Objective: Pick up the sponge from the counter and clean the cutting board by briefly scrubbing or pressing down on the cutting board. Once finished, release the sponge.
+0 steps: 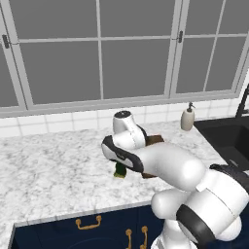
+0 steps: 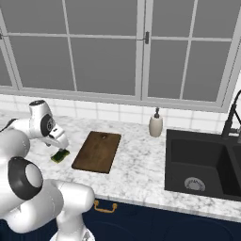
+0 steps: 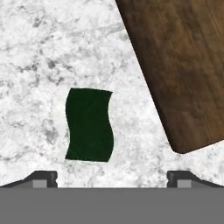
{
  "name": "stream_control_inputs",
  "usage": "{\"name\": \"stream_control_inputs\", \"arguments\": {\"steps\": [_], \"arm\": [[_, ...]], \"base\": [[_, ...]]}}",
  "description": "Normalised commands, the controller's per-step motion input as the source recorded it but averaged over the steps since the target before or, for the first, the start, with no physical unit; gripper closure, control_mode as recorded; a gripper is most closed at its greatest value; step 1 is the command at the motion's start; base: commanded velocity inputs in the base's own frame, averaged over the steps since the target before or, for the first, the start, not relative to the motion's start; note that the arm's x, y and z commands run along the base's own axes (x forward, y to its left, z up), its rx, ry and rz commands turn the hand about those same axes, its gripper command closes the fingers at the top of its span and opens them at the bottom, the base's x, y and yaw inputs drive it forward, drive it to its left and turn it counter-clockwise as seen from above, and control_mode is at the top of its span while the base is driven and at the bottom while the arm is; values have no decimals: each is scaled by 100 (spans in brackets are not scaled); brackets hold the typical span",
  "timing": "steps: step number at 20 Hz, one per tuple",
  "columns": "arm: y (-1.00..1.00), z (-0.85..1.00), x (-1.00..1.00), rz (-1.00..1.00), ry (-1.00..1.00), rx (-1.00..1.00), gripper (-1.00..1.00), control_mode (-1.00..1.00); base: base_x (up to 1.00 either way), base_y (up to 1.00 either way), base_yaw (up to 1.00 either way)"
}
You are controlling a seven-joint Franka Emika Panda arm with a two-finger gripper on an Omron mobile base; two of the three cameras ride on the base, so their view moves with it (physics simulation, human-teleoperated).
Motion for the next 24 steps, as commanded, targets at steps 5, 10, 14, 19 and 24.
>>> {"name": "stream_control_inputs", "arguments": {"steps": [5, 10, 14, 19, 24], "arm": [[19, -33, 36, 0, 6, 0, -100, -100], [7, -36, 17, 0, 2, 0, -100, -100], [0, -3, 0, 0, 0, 0, -100, -100], [-3, -20, 0, 0, 0, 0, -100, -100], [-28, -20, -6, 0, 0, 3, -100, -100]], "base": [[0, 0, 0], [0, 0, 0], [0, 0, 0], [0, 0, 0], [0, 0, 0]]}}
